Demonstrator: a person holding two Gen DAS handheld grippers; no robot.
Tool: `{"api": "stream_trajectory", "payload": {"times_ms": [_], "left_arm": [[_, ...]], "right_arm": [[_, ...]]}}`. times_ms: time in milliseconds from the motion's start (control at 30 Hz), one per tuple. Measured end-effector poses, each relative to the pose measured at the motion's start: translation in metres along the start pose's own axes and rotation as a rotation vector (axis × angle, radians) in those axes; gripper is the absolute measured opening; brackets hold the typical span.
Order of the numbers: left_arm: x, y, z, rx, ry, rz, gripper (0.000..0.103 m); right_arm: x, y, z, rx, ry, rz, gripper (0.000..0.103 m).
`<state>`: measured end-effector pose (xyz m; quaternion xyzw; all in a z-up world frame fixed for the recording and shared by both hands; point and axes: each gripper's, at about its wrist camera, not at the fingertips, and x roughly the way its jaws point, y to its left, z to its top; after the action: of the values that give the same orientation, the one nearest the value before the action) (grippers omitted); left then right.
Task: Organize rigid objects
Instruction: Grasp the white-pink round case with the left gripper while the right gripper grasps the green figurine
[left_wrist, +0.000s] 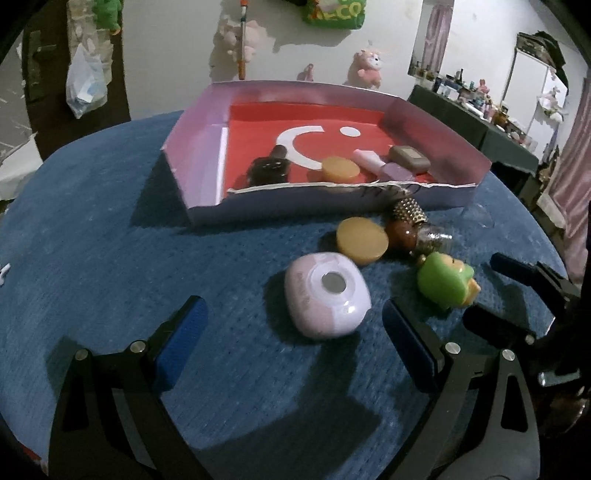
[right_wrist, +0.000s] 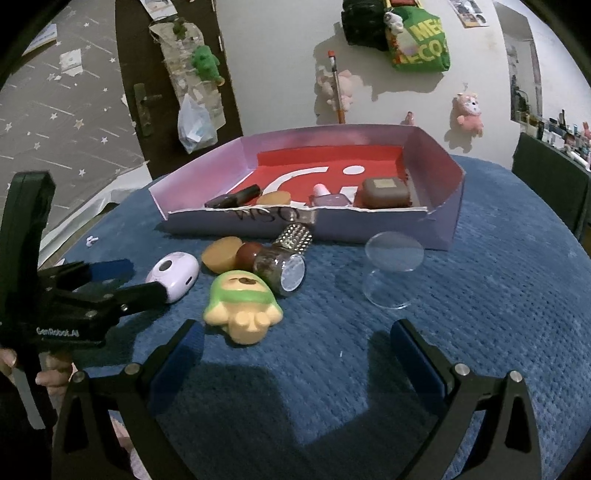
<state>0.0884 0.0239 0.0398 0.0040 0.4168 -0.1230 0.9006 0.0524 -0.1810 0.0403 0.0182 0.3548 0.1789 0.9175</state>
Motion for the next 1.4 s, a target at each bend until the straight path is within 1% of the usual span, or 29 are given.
{"api": "stream_trajectory", "payload": {"times_ms": [67,100,233,300,367,433,533,600,633,667,700,733,767,833,867,900,1033,1100,1400], "left_arm": [[0.005,-0.002,0.005,0.001,0.01,0.003,0.097],[0.007,-0.003,0.006,0.002,0.013,0.004,0.096],[0.016,-0.005,0.012,0.007,0.031,-0.005,0.094],[0.018,-0.007,0.013,0.019,0.036,-0.005,0.084],[0.021,-0.006,0.014,0.022,0.046,-0.003,0.08],[0.022,-0.005,0.014,0.022,0.04,-0.004,0.079],[0.021,-0.003,0.014,0.018,0.034,-0.022,0.073],[0.02,-0.003,0.013,0.021,0.032,-0.043,0.065],[0.019,-0.004,0.013,0.027,0.031,-0.053,0.063],[0.019,-0.005,0.013,0.03,0.03,-0.062,0.057],[0.018,-0.006,0.013,0.033,0.03,-0.077,0.049],[0.018,-0.007,0.013,0.034,0.031,-0.095,0.049],[0.017,-0.007,0.012,0.035,0.029,-0.093,0.049],[0.016,-0.007,0.011,0.035,0.026,-0.097,0.049],[0.015,-0.007,0.011,0.033,0.026,-0.098,0.049],[0.013,-0.008,0.011,0.033,0.025,-0.101,0.049],[0.002,-0.01,0.012,0.04,-0.004,-0.107,0.049],[-0.001,-0.011,0.013,0.04,-0.013,-0.107,0.049],[-0.006,-0.012,0.011,0.038,-0.021,-0.108,0.049]], "right_arm": [[0.002,0.0,0.001,-0.005,0.006,0.01,0.101],[0.004,0.0,0.002,-0.008,0.009,0.015,0.099],[0.01,0.003,0.006,-0.016,0.016,0.045,0.097],[0.013,0.006,0.007,-0.024,0.021,0.068,0.093],[0.016,0.009,0.009,-0.029,0.025,0.076,0.092],[0.019,0.011,0.011,-0.038,0.031,0.089,0.088],[0.022,0.015,0.013,-0.04,0.041,0.109,0.085],[0.025,0.016,0.016,-0.038,0.045,0.122,0.082],[0.026,0.016,0.017,-0.033,0.05,0.132,0.081],[0.027,0.016,0.018,-0.029,0.05,0.137,0.08],[0.028,0.016,0.018,-0.027,0.05,0.145,0.076],[0.028,0.017,0.019,-0.024,0.052,0.158,0.068],[0.029,0.017,0.02,-0.02,0.055,0.179,0.066],[0.03,0.018,0.019,-0.02,0.059,0.201,0.058],[0.029,0.019,0.019,-0.026,0.06,0.213,0.056],[0.027,0.02,0.019,-0.03,0.058,0.217,0.051],[0.015,0.024,0.02,-0.055,0.034,0.2,0.051],[0.013,0.023,0.022,-0.048,0.027,0.193,0.051],[0.002,0.015,0.026,-0.03,-0.004,0.189,0.051]]}}
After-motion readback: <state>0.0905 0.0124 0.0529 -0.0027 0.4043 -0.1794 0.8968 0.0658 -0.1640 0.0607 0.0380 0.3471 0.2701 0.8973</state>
